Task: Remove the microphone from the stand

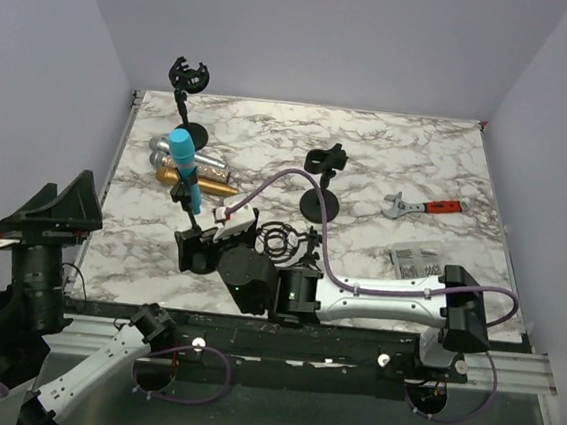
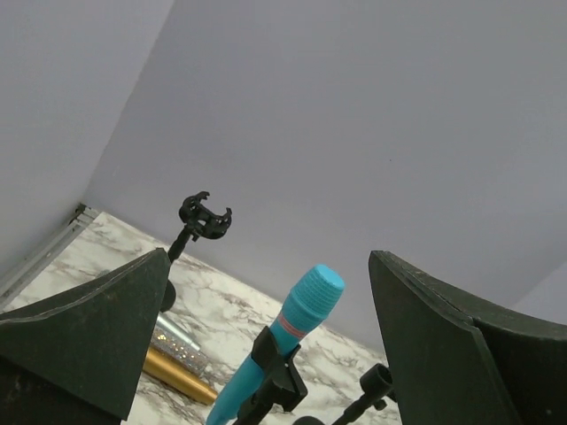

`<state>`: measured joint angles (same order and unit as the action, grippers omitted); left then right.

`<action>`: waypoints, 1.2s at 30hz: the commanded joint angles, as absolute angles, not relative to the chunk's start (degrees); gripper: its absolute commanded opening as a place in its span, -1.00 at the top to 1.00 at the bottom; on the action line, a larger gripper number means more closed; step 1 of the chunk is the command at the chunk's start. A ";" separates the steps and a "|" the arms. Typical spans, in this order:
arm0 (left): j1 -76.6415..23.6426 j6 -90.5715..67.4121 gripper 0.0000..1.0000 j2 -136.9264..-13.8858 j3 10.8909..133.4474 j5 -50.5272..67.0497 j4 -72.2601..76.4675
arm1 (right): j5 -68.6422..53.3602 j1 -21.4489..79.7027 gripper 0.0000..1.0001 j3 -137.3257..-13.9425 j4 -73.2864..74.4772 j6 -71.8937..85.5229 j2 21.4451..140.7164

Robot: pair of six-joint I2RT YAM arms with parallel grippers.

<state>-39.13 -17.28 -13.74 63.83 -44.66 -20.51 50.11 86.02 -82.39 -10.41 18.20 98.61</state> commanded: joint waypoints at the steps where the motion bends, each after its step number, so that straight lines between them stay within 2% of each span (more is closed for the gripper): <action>1: -39.38 -15.25 -0.97 -12.27 62.31 -46.80 -21.87 | 56.91 86.32 -1.00 -91.64 -11.56 13.66 105.11; 11: -39.42 -14.53 -0.97 -9.94 60.92 -45.88 -23.54 | 65.11 86.31 -0.99 -110.76 -13.07 0.73 119.95; 14: -39.38 -14.24 -0.97 -9.41 60.90 -46.00 -24.13 | 68.19 86.17 -0.95 -113.48 -18.45 -6.70 123.42; 19: -39.39 -13.71 -0.97 -7.78 61.24 -46.49 -25.53 | 69.98 85.67 -0.63 -113.84 -27.29 -14.59 126.05; 29: -39.39 -13.65 -0.97 -5.70 60.91 -47.57 -28.08 | 60.37 82.80 -0.29 -114.59 -14.39 -3.09 124.49; 31: -39.38 -13.62 -0.97 -5.91 60.67 -47.40 -28.21 | 59.79 82.54 -0.07 -114.11 -14.24 -3.20 123.99; 33: -39.40 -13.71 -0.97 -6.07 60.26 -46.90 -28.37 | 59.46 82.19 0.07 -113.16 -14.28 -3.21 123.26; 36: -39.40 -14.19 -0.97 -6.27 59.43 -45.81 -28.25 | 56.57 81.18 0.08 -109.79 -14.29 -2.31 120.91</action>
<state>-39.13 -14.55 -6.31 60.60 -46.28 -26.76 60.62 81.97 -113.12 -16.08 -4.51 125.14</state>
